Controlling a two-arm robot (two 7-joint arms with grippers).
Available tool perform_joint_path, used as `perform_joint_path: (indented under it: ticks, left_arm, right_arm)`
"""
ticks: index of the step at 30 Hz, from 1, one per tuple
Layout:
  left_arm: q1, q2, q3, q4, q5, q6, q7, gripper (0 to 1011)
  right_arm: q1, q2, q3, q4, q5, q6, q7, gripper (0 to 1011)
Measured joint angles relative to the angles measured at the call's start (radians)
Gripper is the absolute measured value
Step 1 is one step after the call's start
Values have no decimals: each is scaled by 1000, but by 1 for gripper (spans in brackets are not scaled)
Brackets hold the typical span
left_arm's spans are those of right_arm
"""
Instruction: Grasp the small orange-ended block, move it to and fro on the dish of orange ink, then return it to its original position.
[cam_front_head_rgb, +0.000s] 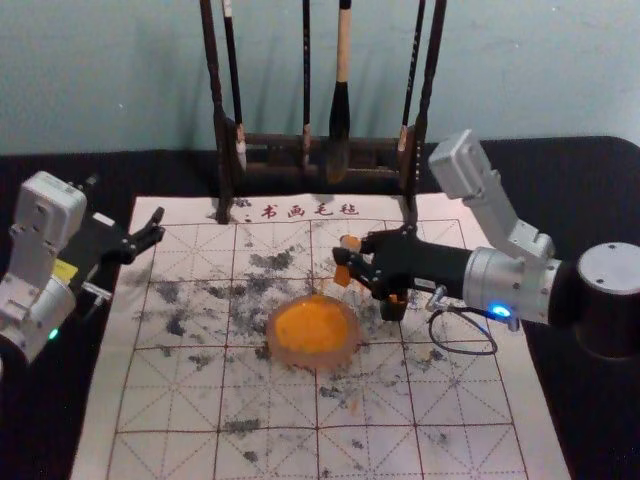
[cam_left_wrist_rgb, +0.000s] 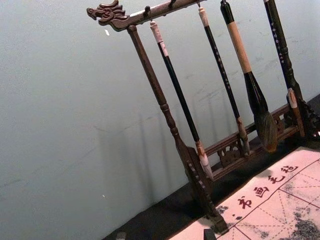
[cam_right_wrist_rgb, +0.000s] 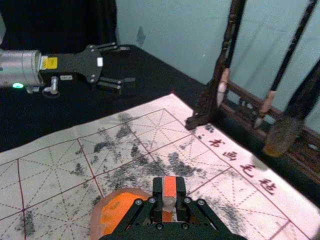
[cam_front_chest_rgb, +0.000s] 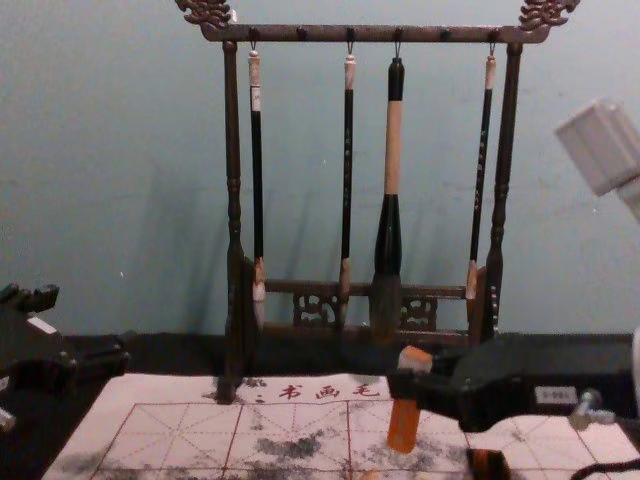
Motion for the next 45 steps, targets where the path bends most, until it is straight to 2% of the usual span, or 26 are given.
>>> perform_joint_path:
  ticks: [6,25,45]
  left_arm:
    - [0,0,0,0,0,0,0,1001]
    - [0,0,0,0,0,0,0,1001]
    - [0,0,0,0,0,0,0,1001]
  right_arm:
    - [37,-14,-45,48,-5,-2,18,116]
    - [105,-46,-126,131,9,-1,41,116]
    - [141,-54,-170,162,-6,34,40,116]
